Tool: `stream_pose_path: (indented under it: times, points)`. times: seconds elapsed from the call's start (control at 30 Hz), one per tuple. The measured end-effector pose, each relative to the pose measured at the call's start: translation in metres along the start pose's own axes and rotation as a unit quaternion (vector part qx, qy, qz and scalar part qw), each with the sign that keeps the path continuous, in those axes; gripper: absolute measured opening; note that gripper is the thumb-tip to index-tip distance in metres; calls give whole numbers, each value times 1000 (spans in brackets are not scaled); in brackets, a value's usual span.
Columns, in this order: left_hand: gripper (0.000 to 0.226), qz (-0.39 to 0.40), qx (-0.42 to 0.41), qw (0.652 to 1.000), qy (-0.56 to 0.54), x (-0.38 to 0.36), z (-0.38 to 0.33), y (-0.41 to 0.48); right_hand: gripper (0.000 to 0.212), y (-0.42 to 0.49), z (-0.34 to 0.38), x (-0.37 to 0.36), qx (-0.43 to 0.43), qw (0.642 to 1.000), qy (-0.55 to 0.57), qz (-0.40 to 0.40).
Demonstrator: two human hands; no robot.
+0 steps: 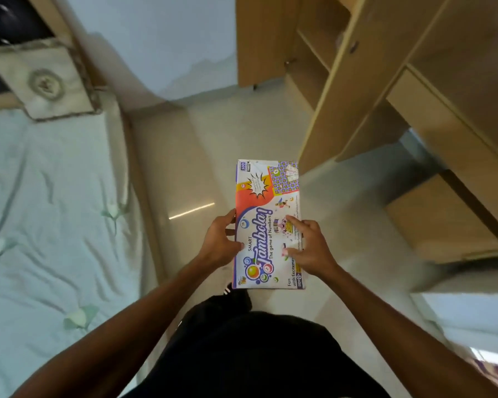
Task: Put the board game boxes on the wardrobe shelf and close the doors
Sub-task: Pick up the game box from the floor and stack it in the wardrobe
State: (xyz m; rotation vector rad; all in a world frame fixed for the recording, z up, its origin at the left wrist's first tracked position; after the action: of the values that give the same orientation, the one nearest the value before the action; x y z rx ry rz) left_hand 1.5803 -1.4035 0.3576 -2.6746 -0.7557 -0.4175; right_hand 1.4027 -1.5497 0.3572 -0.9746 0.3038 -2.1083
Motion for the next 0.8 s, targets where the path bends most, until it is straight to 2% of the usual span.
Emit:
stream_pose_path:
  times: [0.2,0.3,0.53,0.8]
  points:
    - [77,-38,1,999,-1,105,-7,109,81,120,117,-13,27,999,-3,20]
    - [90,-55,-15,998,-1,150,-10,171,81,186,169,-16,43,999,-1,31]
    - [72,-55,8,998,22,235,-18,335,82,346,275,-13,57,998,-6,31]
    - [78,-38,8,999,10,318,-44,523,81,510,386,18,61,998,21,19]
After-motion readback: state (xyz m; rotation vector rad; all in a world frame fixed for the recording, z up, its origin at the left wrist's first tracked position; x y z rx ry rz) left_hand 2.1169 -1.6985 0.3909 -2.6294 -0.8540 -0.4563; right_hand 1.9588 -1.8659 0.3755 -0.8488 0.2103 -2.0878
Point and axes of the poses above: each hand's wrist, its own y-axis towards the middle knuckle, its own x-axis out of the back of the hand, z = x × y, the point moved 4 cm from there along y, towards the middle knuckle, and after that the axes turned 11 degrees about -x, right-handed, at the moved point
